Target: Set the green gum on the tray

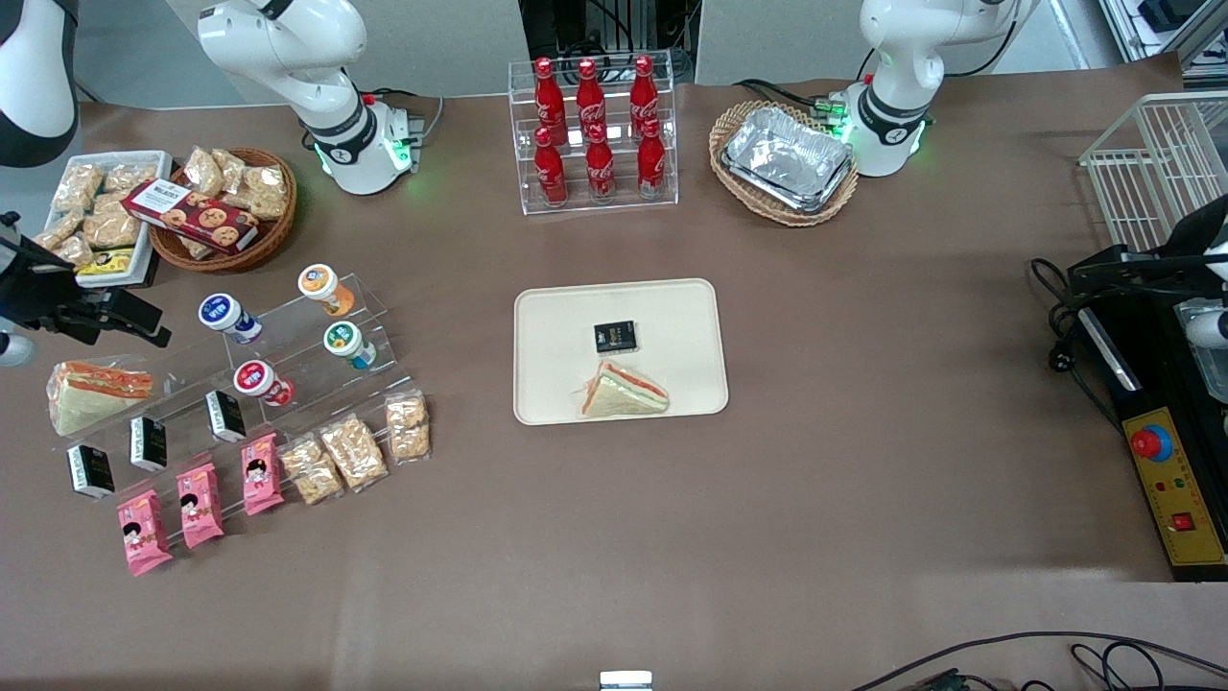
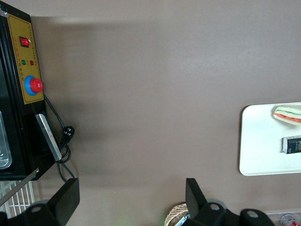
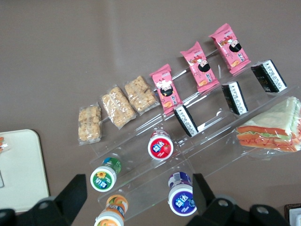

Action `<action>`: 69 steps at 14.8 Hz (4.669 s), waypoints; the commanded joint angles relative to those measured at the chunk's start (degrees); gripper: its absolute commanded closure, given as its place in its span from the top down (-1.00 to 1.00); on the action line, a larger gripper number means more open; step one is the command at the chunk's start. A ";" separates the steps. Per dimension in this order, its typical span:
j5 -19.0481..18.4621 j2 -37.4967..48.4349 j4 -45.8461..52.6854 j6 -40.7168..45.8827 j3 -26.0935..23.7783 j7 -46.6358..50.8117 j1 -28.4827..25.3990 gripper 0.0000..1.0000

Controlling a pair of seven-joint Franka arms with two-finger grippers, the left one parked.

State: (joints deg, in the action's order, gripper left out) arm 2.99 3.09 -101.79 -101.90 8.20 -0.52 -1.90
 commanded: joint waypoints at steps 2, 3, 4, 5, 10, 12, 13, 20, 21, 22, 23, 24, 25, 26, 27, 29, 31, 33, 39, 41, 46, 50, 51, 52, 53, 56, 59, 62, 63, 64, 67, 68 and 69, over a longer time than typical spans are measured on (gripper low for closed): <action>0.00 0.61 0.36 0.56 -0.64 -0.45 -0.12 1.00; 0.00 0.43 0.36 0.56 -0.55 -0.45 -0.03 1.00; 0.00 0.25 0.36 0.47 -0.55 -0.45 -0.03 1.00; 0.00 0.25 0.36 0.47 -0.55 -0.71 -0.03 1.00; 0.00 0.43 -0.60 2.65 -1.16 -0.98 -0.21 1.00; 0.00 1.39 -1.91 5.12 -4.57 -0.72 -0.12 1.00; 0.00 2.53 -3.31 4.87 -5.98 -0.19 -0.12 1.00; 0.00 8.87 -15.81 -3.57 -8.46 0.25 -0.21 1.00; 0.00 8.43 -15.81 -3.83 -8.46 0.17 -0.12 1.00; 0.00 7.73 -15.81 -4.36 -8.46 0.16 -0.12 1.00; 0.00 6.77 -15.81 -5.15 -8.46 0.16 -0.21 1.00; 0.00 5.71 -15.90 -6.02 -8.46 0.16 -0.21 1.00; 0.00 4.75 -15.90 -6.99 -8.46 0.08 -0.21 1.00; -0.09 3.78 -15.90 -7.78 -8.46 0.08 -0.21 1.00; -0.26 2.81 -15.98 -8.66 -8.46 0.08 -0.21 1.00; -1.05 2.10 -18.08 -11.73 -8.46 -0.45 -0.21 1.00; -1.05 1.75 -21.15 -16.12 -8.55 -0.45 -0.29 1.00; -1.05 0.61 -22.92 -19.20 -8.55 -0.36 -1.17 1.00; -0.97 -0.36 -28.28 -26.50 -10.92 0.43 -1.79 1.00; -0.97 -0.62 -29.34 -27.65 -11.01 0.43 -1.88 1.00; -0.97 -0.27 -33.47 -30.11 -12.50 0.43 -1.79 1.00; -0.97 -0.10 -36.89 -33.36 -12.59 0.43 -1.88 1.00; -0.97 -0.27 -37.34 -34.24 -12.59 0.43 -1.79 1.00; -0.97 -0.36 -38.04 -35.12 -12.59 0.43 -1.88 1.00; -0.97 -0.36 -38.48 -35.91 -12.59 0.43 -1.88 1.00; -0.97 -0.71 -38.48 -36.44 -12.59 0.43 -1.88 0.91; -1.05 -1.07 -38.40 -37.32 -12.59 0.34 -1.79 0.53; -1.05 -0.36 -38.40 -37.41 -12.50 -0.36 -1.70 0.25; -1.05 -0.28 -38.40 -37.41 -12.59 -0.36 -1.70 0.16; -1.05 -0.10 -38.40 -37.32 -12.50 -0.36 -1.70 -0.02; -1.05 -0.01 -38.22 -37.41 -12.50 -0.36 -1.35 -0.70; -1.05 0.25 -38.13 -37.41 -12.50 -0.19 -1.26 -0.90; -0.97 0.60 -37.87 -37.24 -12.50 0.25 -1.26 -1.00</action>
State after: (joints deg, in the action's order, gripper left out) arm 2.70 2.18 -139.57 -138.61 -4.16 -0.57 -3.70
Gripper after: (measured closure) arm 0.414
